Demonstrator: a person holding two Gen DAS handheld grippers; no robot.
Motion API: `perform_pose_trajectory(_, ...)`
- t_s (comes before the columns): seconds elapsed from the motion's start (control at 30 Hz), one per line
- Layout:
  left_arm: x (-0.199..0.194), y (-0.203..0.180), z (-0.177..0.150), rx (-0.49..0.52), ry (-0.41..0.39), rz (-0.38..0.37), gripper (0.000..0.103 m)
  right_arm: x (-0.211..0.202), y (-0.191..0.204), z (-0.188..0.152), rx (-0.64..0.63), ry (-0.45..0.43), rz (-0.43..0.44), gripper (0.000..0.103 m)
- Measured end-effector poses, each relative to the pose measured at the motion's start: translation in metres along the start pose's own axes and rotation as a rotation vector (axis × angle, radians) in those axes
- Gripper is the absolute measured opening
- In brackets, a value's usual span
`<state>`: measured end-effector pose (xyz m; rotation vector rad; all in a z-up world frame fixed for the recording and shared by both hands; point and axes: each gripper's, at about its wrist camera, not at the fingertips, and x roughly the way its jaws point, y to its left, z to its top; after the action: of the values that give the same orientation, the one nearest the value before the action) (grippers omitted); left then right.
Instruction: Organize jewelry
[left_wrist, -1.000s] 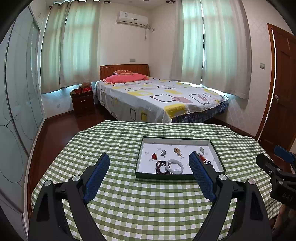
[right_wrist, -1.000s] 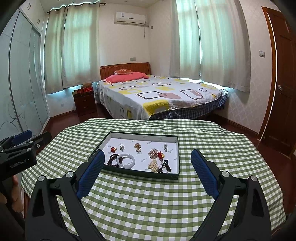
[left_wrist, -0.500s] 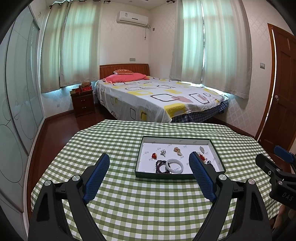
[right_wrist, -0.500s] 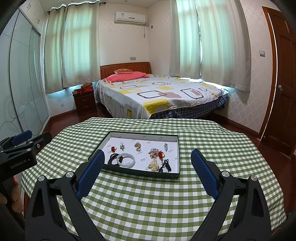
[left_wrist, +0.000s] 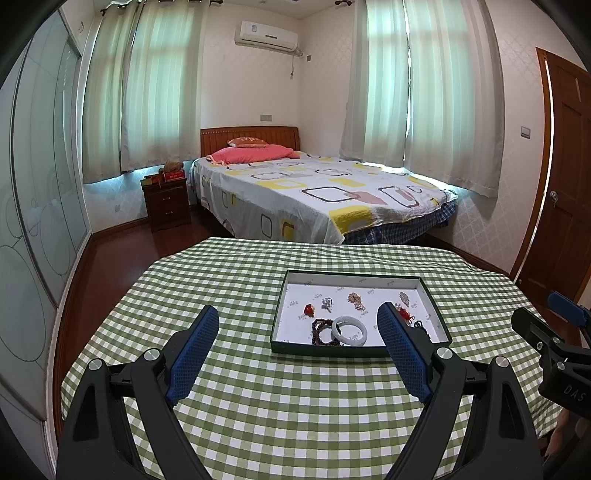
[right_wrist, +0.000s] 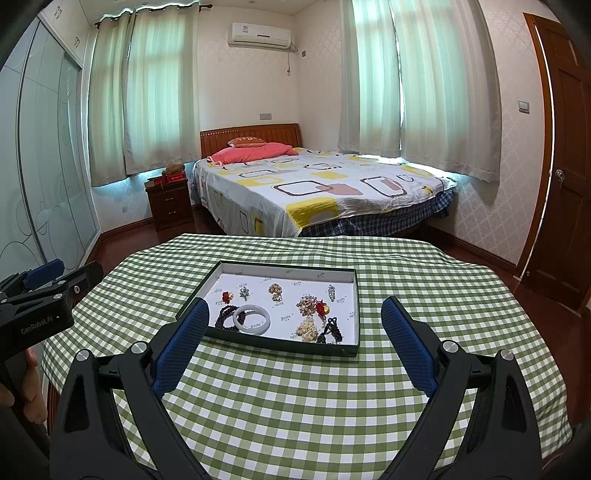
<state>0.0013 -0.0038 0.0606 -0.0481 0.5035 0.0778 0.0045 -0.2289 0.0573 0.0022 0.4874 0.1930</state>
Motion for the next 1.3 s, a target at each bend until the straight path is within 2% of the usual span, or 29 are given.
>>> perform_pose_trajectory(0.67, 0.012, 0.011, 0.002, -0.029, 0.004, 0.013, 0.085, 0.007, 0.003, -0.004, 0.0, 0.023, 0.002, 0.092)
perform_pose_trajectory(1.03, 0.035, 0.014, -0.005, -0.018, 0.055, -0.012, 0.085, 0.019, 0.001, -0.008, 0.003, 0.05, 0.005, 0.092)
perform_pose_trajectory(1.2, 0.041, 0.011, -0.007, 0.007, 0.054, 0.013, 0.085, 0.026, -0.002, -0.009, 0.008, 0.061, 0.002, 0.092)
perform_pose_trajectory(1.3, 0.051, 0.014, -0.009, -0.002, 0.089, -0.006, 0.085, 0.031, -0.005, -0.011, 0.014, 0.074, -0.002, 0.092)
